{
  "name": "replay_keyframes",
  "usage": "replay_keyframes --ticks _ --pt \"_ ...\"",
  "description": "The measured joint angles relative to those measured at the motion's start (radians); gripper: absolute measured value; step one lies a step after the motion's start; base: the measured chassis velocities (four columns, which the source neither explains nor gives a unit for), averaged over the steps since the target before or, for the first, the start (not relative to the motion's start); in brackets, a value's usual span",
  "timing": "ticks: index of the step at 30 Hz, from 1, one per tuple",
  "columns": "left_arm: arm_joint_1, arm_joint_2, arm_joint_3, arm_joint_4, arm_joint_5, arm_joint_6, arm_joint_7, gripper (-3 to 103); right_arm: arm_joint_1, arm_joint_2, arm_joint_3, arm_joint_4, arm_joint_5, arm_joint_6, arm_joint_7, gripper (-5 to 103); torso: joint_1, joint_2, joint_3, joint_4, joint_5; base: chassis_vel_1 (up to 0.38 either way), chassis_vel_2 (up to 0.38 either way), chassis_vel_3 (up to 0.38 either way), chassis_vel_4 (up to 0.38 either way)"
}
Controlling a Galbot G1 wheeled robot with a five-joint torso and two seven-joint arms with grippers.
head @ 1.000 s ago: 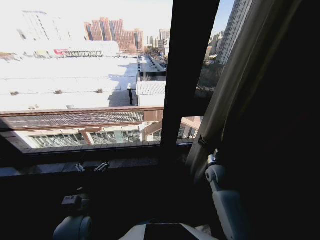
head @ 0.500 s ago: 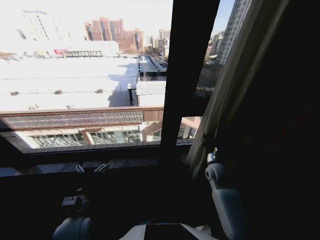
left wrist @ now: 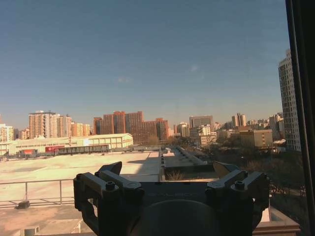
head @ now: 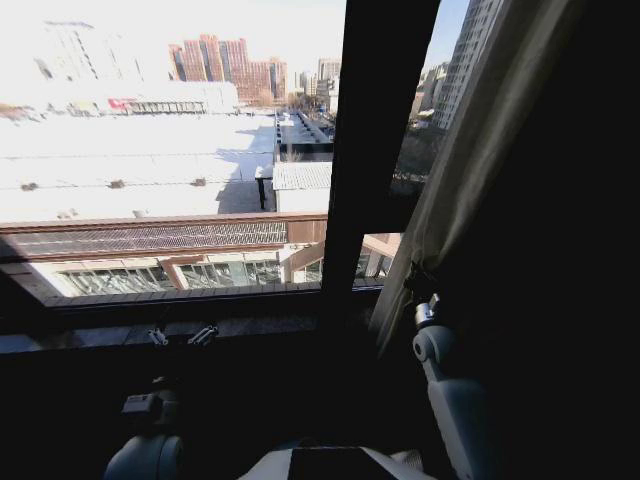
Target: Open the curtains by pulling them apart, changing their state from closed to fully open.
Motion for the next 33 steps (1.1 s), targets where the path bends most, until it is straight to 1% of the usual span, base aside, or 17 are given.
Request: replay_keyframes --ticks 4,8,16,19,33 --pt "-0.001 -0.003 0.007 -0.001 0.002 0.0 0.001 100 -0.038 -0.009 -0.04 0.074 0.023 -0.014 -0.028 0 0.0 0.0 0.0 0.0001 -0.0002 0.0 0.0 0.0 0.0" --pt "-0.001 -0.002 0.005 -0.002 0.002 0.0 0.001 100 -0.052 -0.014 -0.067 0.101 0.038 -0.024 -0.046 0 0.0 0.0 0.0 0.0002 -0.0002 0.0 0.0 0.0 0.0" --pt "0.0 -0.001 0.002 -0.004 0.001 0.0 0.001 100 -0.075 -0.018 -0.118 0.111 0.043 -0.031 -0.064 0 0.0 0.0 0.0 0.0002 -0.0001 0.0 0.0 0.0 0.0" --pt "-0.001 -0.002 0.002 -0.005 0.001 0.0 0.002 100 -0.085 -0.007 -0.136 0.111 0.039 -0.031 -0.067 0 0.0 0.0 0.0 0.0002 0.0 0.0 0.0 0.0 0.0" --pt "0.001 -0.001 -0.001 -0.012 -0.001 0.0 0.002 100 -0.083 -0.003 -0.13 0.118 0.037 -0.038 -0.083 0 0.0 0.0 0.0 0.0002 0.0 0.0 0.0 0.0 0.0"
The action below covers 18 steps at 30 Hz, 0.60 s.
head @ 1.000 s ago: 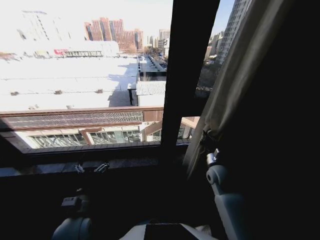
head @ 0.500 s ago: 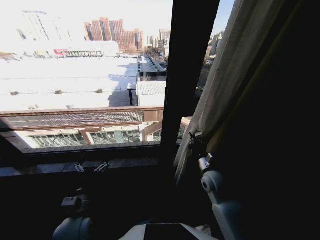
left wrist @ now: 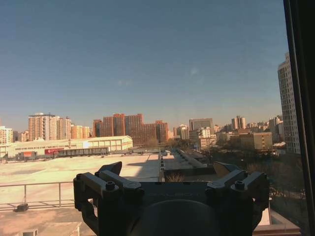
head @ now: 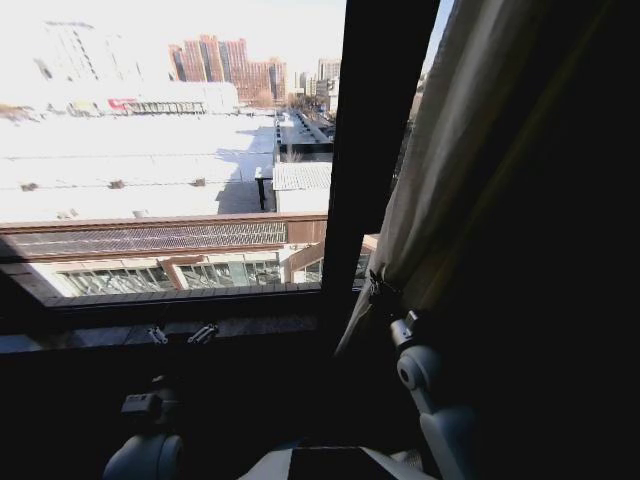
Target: Open the curtains by pulling them apart, changing their state from closed to fully open.
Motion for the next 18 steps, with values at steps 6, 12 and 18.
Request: replay_keyframes --ticks 6,12,18 --pt "0.004 0.0 -0.002 -0.003 0.0 -0.003 0.0 100 0.0 -0.001 0.009 0.004 0.0 0.0 0.0 0 0.0 0.0 0.0 0.0 -0.0001 -0.034 -0.04 0.039 0.028" --pt "0.005 -0.001 -0.003 -0.005 0.0 -0.007 0.0 100 -0.002 -0.001 0.021 0.006 -0.006 0.0 -0.001 0 0.0 0.0 0.0 0.0 -0.0001 -0.118 -0.103 0.115 0.093" --pt "0.007 -0.004 -0.001 -0.007 0.001 -0.008 0.0 100 -0.004 -0.002 0.029 0.009 -0.008 0.0 -0.004 0 0.0 0.0 0.0 -0.0001 0.0005 -0.054 -0.06 0.06 0.078"
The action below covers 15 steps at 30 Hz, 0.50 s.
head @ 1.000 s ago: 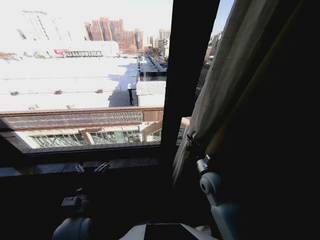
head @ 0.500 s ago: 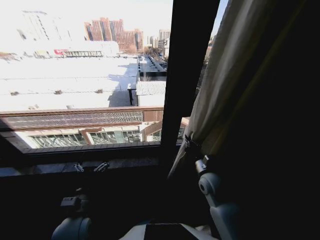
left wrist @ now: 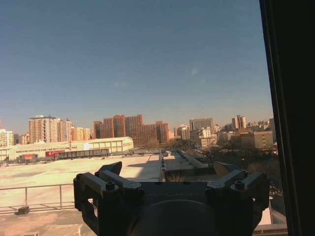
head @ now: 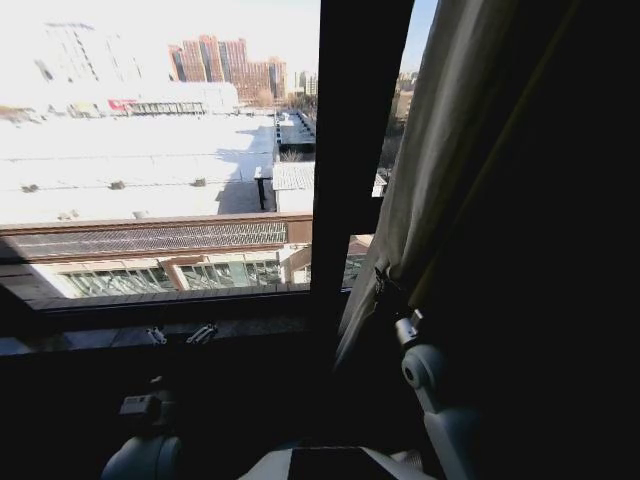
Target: Open the curtains by pulling them apart, changing their state from closed to fully open.
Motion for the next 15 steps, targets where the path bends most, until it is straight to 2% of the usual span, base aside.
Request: replay_keyframes --ticks 6,15 --pt "0.003 0.0 -0.002 -0.003 0.0 -0.001 0.0 100 0.0 0.001 0.001 0.001 0.0 0.0 -0.001 0 0.0 0.0 0.0 0.0001 -0.0011 0.0 0.0 0.0 0.0" --pt "0.006 -0.001 -0.002 -0.005 0.001 -0.005 0.0 100 -0.001 0.002 0.001 0.001 -0.001 0.001 -0.001 0 0.0 0.0 0.0 0.0001 -0.0004 -0.02 -0.022 0.021 0.022"
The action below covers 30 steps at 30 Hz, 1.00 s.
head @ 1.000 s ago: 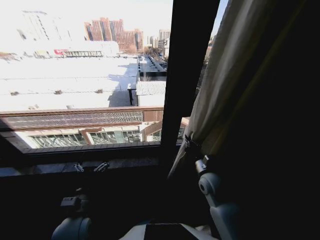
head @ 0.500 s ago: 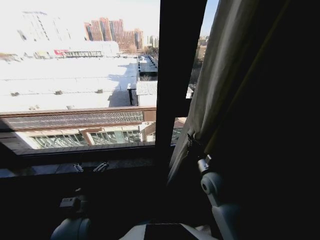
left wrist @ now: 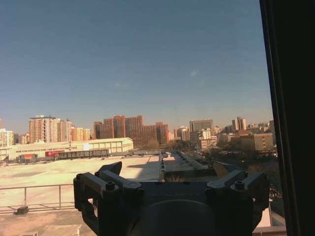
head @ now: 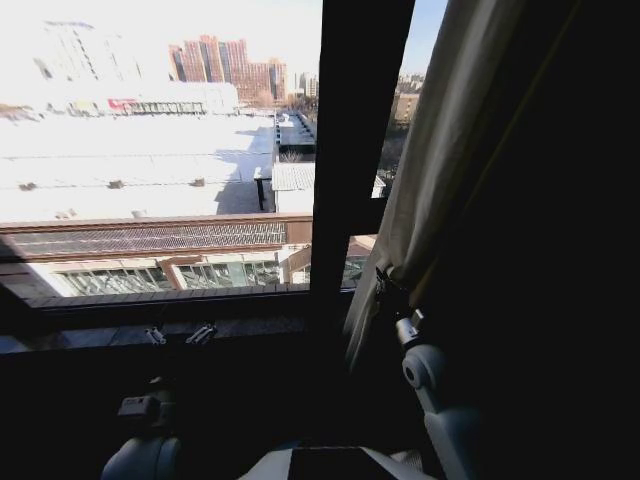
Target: Open the curtains by pulling them apart, changing their state from closed to fully open.
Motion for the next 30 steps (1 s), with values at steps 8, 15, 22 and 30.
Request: replay_keyframes --ticks 8,15,22,30 --pt "0.001 0.0 -0.001 0.0 0.0 -0.002 0.0 100 0.0 0.0 0.0 0.0 -0.001 0.001 0.0 0 0.0 0.0 0.0 0.0 0.0 -0.11 -0.095 0.111 0.098" --pt "0.001 0.0 0.0 -0.001 0.001 -0.003 0.0 100 0.0 -0.001 0.002 0.001 -0.001 0.001 0.0 0 0.0 0.0 0.0 -0.0001 0.0 -0.122 -0.129 0.119 0.121" --pt "0.0 0.0 0.001 0.002 0.002 -0.003 0.001 100 0.0 -0.001 0.002 -0.009 -0.016 0.015 -0.001 0 0.0 0.0 0.0 -0.0001 0.0002 -0.075 -0.084 0.072 0.082" --pt "-0.004 0.001 0.001 0.005 0.002 -0.004 0.001 100 0.029 0.001 0.059 -0.081 -0.006 0.013 0.017 0 0.0 0.0 0.0 0.0002 -0.0004 0.0 0.0 0.0 0.0"
